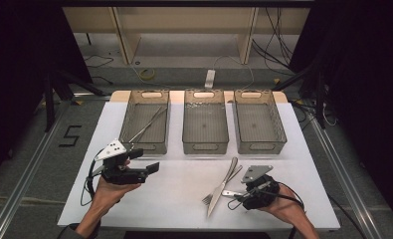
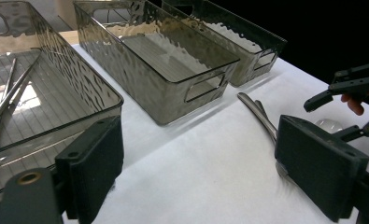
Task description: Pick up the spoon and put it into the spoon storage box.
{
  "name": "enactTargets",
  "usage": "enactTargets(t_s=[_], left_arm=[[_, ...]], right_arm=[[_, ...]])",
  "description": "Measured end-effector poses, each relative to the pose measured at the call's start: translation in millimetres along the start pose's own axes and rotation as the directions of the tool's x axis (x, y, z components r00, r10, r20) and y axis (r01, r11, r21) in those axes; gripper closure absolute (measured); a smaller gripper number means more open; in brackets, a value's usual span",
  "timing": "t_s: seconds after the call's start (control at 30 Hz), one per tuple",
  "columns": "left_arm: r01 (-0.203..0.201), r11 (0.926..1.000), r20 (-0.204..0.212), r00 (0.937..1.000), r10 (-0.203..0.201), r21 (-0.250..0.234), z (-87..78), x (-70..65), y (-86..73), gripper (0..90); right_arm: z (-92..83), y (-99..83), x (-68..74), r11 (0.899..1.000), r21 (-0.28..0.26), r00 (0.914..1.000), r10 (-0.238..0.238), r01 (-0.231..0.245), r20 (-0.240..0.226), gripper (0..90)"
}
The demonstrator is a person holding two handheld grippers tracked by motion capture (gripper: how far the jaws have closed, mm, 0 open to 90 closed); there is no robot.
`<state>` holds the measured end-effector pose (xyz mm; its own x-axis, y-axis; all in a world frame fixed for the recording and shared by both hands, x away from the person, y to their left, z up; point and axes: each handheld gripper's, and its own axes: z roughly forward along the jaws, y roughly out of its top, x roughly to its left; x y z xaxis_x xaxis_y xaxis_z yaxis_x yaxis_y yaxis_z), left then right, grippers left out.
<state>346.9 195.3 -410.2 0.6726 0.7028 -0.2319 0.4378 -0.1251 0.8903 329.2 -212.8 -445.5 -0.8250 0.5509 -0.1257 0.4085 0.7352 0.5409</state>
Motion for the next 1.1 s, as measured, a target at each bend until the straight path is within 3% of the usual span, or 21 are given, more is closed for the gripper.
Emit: enactTargets(t_s=[0.33,0.73,0.87,1.1], left_arm=[[-0.010,0.9999,-0.002,1.0000,0.010,-0.006,-0.1,-1.1,-0.7,15.0],[-0.015,0.9999,-0.001,0.9999,0.015,-0.001,1.1,-2.1,-1.1,15.1],[-0.017,0.9999,0.000,0.9999,0.017,0.001,1.5,-2.2,-1.1,15.1],[-0.021,0.9998,0.002,0.9998,0.021,-0.001,1.1,-2.7,-0.8,15.3]], right_arm=[[15.6,1.2,1.4,0.994,0.099,0.9989,-0.046,0.047,-0.011,50.2],[22.9,2.8,3.0,0.987,0.144,0.9970,-0.060,0.066,-0.049,63.1],[23.3,3.6,0.7,0.987,0.152,0.9965,-0.036,0.047,-0.075,66.9],[23.7,4.2,0.3,0.986,0.156,0.9940,-0.035,0.051,-0.103,73.8]])
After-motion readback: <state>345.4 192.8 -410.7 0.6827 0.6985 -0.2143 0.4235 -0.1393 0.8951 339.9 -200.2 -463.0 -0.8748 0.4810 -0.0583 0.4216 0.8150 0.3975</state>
